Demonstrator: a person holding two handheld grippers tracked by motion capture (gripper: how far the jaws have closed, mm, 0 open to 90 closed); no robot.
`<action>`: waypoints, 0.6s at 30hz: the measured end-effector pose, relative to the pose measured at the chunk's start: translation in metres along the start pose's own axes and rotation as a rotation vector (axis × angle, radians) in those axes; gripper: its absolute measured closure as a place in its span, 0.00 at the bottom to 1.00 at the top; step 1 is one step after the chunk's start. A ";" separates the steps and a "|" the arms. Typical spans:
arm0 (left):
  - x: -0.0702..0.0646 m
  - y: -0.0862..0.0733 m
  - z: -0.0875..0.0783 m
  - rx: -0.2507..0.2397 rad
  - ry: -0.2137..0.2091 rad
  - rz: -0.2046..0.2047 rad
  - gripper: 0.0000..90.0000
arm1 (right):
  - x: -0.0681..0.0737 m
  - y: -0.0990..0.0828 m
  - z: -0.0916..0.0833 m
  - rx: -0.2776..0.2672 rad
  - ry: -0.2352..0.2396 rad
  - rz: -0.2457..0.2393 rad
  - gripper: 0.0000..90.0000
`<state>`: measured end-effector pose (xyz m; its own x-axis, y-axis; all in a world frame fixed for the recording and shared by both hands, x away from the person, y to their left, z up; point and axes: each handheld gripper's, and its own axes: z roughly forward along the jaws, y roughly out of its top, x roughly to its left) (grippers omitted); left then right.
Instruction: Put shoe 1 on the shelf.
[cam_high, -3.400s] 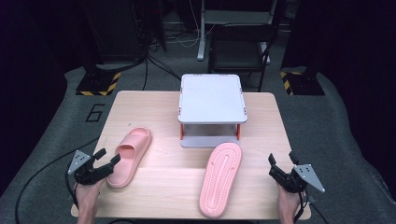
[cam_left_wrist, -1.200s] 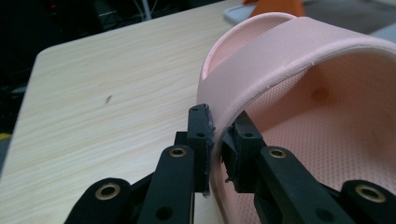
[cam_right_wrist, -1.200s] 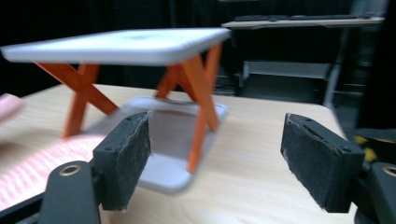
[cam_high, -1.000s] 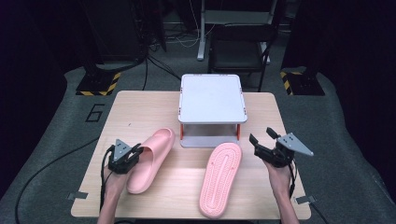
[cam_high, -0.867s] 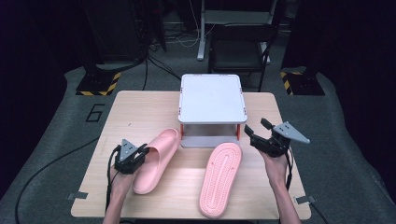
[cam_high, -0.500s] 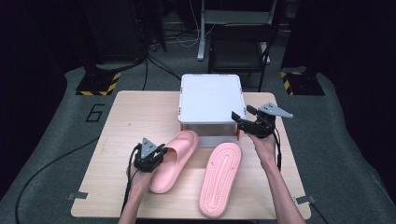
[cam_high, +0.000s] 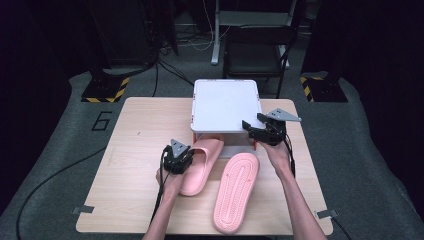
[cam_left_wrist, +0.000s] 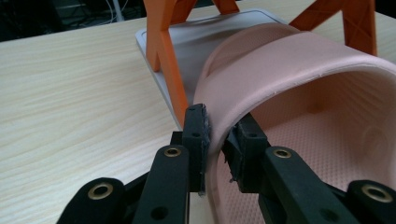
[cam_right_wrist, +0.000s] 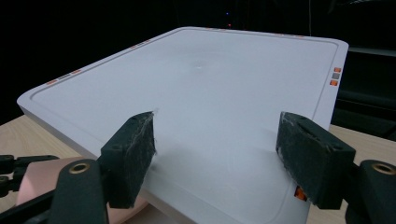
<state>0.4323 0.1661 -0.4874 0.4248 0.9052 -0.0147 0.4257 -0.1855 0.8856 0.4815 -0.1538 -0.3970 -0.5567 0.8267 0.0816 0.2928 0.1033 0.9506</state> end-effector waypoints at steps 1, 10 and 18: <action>0.001 0.000 0.003 -0.004 0.001 -0.013 0.86 | 0.000 0.000 0.000 0.003 0.001 0.000 0.30; 0.006 -0.002 0.012 0.020 -0.082 -0.021 0.75 | -0.001 -0.001 -0.001 -0.001 0.005 0.004 0.30; 0.021 -0.010 -0.010 -0.011 -0.196 -0.035 0.58 | 0.000 -0.002 -0.001 0.002 -0.005 0.000 0.30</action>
<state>0.4288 0.1907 -0.4920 0.5578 0.8190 -0.1344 0.4345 -0.1501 0.8881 0.4805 -0.1548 -0.3983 -0.5532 0.8293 0.0797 0.2941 0.1048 0.9500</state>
